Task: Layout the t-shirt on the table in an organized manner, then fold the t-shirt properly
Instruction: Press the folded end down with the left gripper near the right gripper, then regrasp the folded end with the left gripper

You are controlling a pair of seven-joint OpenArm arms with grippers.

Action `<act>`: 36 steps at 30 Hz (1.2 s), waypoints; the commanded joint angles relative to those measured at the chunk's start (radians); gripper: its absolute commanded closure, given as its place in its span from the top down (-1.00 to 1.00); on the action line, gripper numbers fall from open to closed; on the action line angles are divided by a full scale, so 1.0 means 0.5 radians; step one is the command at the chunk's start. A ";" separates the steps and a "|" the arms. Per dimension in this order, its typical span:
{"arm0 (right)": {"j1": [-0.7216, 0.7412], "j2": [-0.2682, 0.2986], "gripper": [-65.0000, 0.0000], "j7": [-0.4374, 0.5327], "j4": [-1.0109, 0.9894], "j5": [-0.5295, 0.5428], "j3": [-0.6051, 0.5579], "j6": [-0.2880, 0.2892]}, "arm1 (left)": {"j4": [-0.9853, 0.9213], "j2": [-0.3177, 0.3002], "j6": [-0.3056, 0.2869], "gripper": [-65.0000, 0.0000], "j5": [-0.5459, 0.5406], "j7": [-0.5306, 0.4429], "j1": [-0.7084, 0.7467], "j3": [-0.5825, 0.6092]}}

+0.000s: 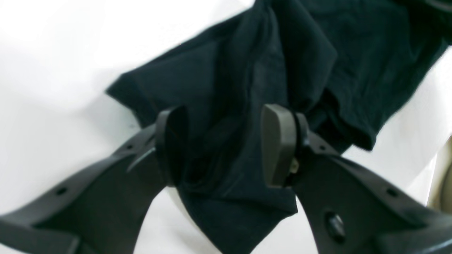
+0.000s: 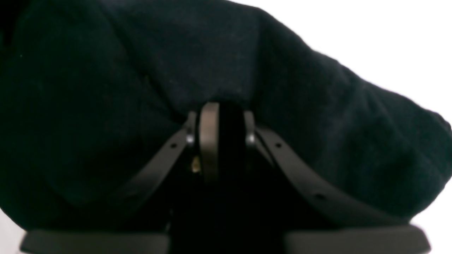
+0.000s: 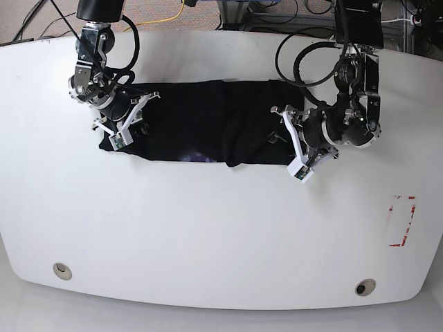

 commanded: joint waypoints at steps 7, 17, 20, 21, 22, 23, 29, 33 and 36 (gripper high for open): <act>-0.013 0.008 -0.75 -0.089 0.008 -0.049 -0.003 0.012 | -0.097 -0.026 0.004 -0.04 -0.029 -0.029 -0.006 0.023; -0.013 0.008 -0.75 -0.089 0.008 -0.049 -0.003 0.012 | -0.085 -0.017 -0.002 -0.21 -0.044 -0.025 0.009 0.026; -0.013 0.008 -0.75 -0.089 0.008 -0.049 -0.003 0.012 | -0.072 -0.013 -0.002 -0.57 -0.044 -0.025 0.037 0.029; -0.013 0.008 -0.75 -0.089 0.008 -0.049 -0.003 0.012 | -0.072 -0.010 -0.002 -0.65 -0.044 -0.025 0.037 0.032; -0.013 0.008 -0.75 -0.089 0.008 -0.049 0.000 0.012 | -0.072 -0.010 -0.006 -0.75 -0.047 -0.025 0.037 0.048; -0.013 0.008 -0.75 -0.089 0.008 -0.049 0.000 0.012 | -0.072 -0.010 -0.006 -0.80 -0.050 -0.025 0.037 0.066; -0.013 0.008 -0.75 -0.089 0.008 -0.049 0.003 0.012 | -0.057 -0.010 -0.006 -0.85 -0.225 -0.025 0.034 0.213; -0.013 0.008 -0.75 -0.089 0.008 -0.049 0.003 0.012 | -0.039 0.011 -0.006 -0.84 -0.317 -0.025 0.031 0.269; -0.013 0.008 -0.75 -0.089 0.008 -0.049 0.000 0.012 | -0.033 0.066 -0.006 -0.84 -0.339 -0.025 0.031 0.318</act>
